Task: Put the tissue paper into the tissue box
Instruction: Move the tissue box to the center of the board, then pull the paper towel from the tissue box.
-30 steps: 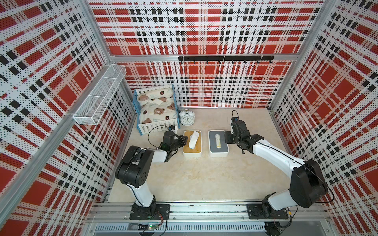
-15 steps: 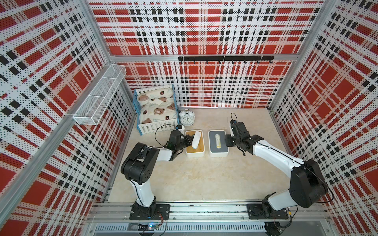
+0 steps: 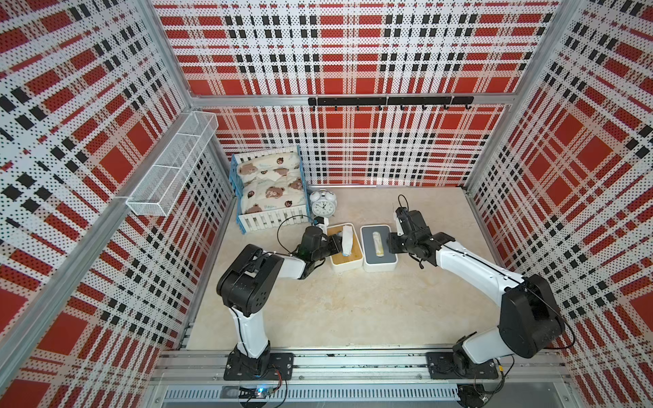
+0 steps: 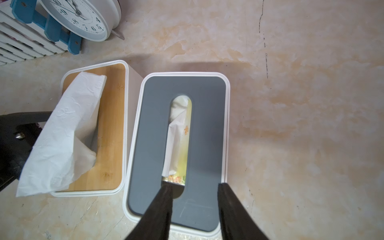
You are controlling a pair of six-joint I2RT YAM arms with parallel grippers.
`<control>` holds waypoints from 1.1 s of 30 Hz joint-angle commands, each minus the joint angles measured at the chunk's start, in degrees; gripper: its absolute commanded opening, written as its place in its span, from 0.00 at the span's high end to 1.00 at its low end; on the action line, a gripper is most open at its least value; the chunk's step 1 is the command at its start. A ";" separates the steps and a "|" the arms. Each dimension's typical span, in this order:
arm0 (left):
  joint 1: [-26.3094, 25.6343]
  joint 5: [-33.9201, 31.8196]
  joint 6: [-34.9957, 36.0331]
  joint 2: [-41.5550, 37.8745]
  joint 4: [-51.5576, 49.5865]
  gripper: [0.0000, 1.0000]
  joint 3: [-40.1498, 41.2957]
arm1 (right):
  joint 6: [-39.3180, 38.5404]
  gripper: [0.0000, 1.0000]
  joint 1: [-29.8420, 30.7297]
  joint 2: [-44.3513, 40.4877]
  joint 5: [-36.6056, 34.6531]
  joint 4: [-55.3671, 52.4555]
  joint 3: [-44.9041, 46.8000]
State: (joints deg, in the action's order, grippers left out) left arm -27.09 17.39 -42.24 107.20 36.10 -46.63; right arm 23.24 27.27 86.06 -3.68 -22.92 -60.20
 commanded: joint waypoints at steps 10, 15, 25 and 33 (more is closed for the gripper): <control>-0.71 -2.75 1.06 -1.23 5.42 0.91 -0.06 | -0.91 0.59 0.39 0.86 -0.86 -1.33 -1.91; 1.41 -6.69 1.35 -7.30 9.48 0.91 6.08 | -3.77 0.59 0.39 2.37 -3.31 -6.01 -5.16; 6.33 -8.05 -1.46 -10.18 13.55 0.91 12.35 | -7.78 0.61 0.63 7.29 -0.10 -7.06 -8.36; 6.35 -6.23 -2.49 -8.15 14.92 0.91 11.65 | -10.32 0.61 0.66 11.85 3.66 -6.15 -11.04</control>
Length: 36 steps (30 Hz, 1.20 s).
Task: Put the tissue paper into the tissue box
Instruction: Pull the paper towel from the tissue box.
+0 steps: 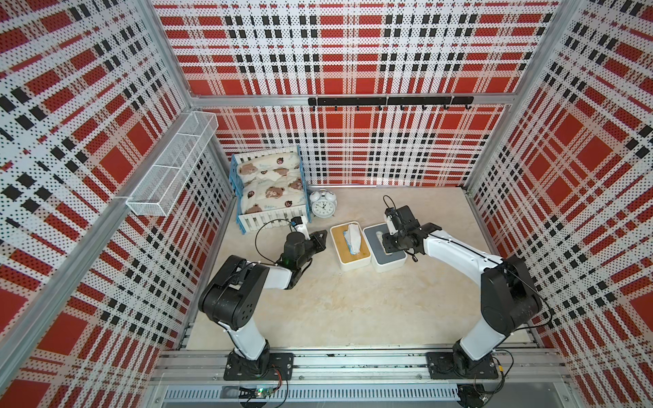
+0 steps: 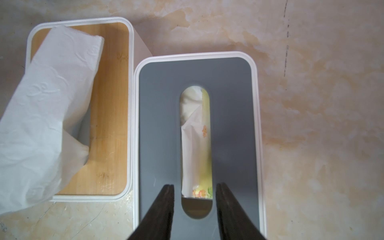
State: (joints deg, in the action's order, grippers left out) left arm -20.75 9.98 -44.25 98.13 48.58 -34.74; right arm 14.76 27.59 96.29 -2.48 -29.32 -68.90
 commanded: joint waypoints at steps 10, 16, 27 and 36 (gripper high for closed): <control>0.10 1.71 -0.66 1.55 2.58 0.91 -0.50 | -3.14 0.62 0.32 6.37 1.51 -1.28 -5.34; 0.19 1.89 -0.65 1.30 2.73 0.91 -0.37 | -3.25 0.64 0.46 7.76 2.28 -0.93 -4.91; 0.14 2.06 -0.74 1.46 2.73 0.91 -0.39 | -2.81 0.88 0.45 8.39 1.87 0.40 -4.36; 0.10 2.37 -0.66 1.39 2.75 0.91 -0.50 | -1.68 1.00 0.49 4.43 -0.05 3.52 -1.72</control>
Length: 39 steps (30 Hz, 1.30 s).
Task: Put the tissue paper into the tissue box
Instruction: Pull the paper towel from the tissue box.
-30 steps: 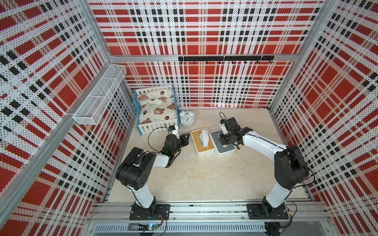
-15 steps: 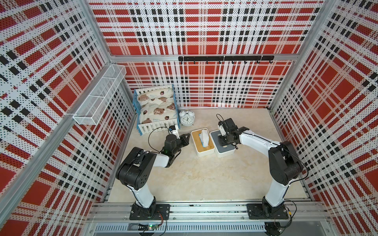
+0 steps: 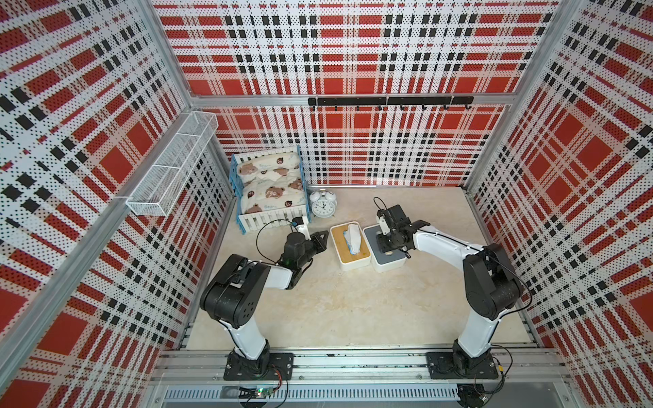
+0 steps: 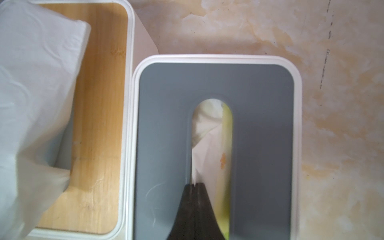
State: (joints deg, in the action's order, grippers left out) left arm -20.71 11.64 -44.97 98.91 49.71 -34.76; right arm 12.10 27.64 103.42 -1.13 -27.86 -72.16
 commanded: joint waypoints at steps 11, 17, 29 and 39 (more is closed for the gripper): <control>0.06 0.76 0.16 0.41 1.62 0.91 -0.39 | 3.49 1.00 0.47 -8.72 0.00 6.29 5.64; 0.06 0.75 0.15 0.41 1.61 0.91 -0.30 | 4.74 1.00 0.07 -11.86 1.29 9.57 8.87; 0.06 1.10 0.25 0.49 1.62 0.91 -0.34 | 3.31 0.79 -1.67 -13.78 1.84 6.04 7.92; 0.14 1.28 0.41 0.49 1.61 0.91 -0.39 | -2.63 0.49 -3.30 -3.74 3.63 -6.49 -11.10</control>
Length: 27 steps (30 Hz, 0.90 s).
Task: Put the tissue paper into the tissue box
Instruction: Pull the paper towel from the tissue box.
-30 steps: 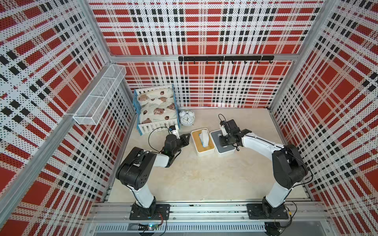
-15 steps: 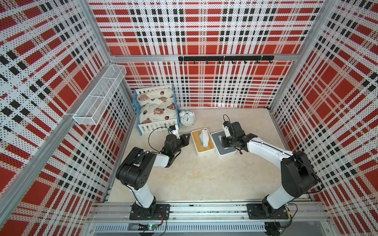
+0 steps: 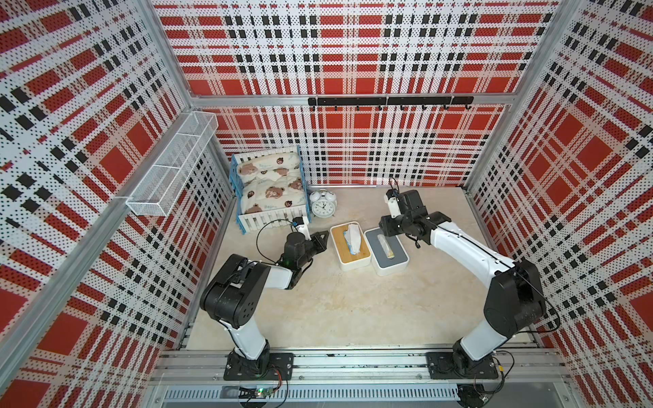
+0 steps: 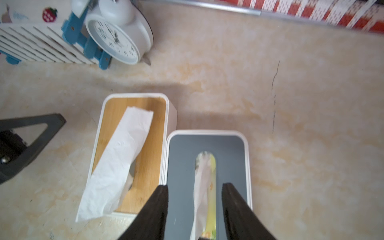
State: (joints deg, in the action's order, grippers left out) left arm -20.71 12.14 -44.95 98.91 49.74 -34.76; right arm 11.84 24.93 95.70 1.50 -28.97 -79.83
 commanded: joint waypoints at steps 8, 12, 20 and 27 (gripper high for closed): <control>0.32 1.09 0.40 0.56 1.64 0.91 -0.55 | -4.52 0.48 -0.50 7.74 2.70 -7.91 -4.42; 0.10 1.48 0.39 1.06 1.66 0.91 -0.89 | -5.86 0.47 0.26 7.75 -0.18 -8.36 -3.31; 0.06 1.42 0.30 1.06 1.60 0.91 -0.77 | -5.77 0.46 1.06 10.50 -2.67 -10.97 -4.09; -0.03 1.92 0.21 1.71 1.60 0.91 -1.27 | -5.60 0.51 2.04 13.31 -3.61 -11.19 -4.40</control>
State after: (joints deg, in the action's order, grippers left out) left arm -20.67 13.21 -44.95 99.55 49.76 -34.81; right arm 6.48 26.17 107.72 -0.71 -39.27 -83.50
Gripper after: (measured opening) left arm 0.089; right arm 0.495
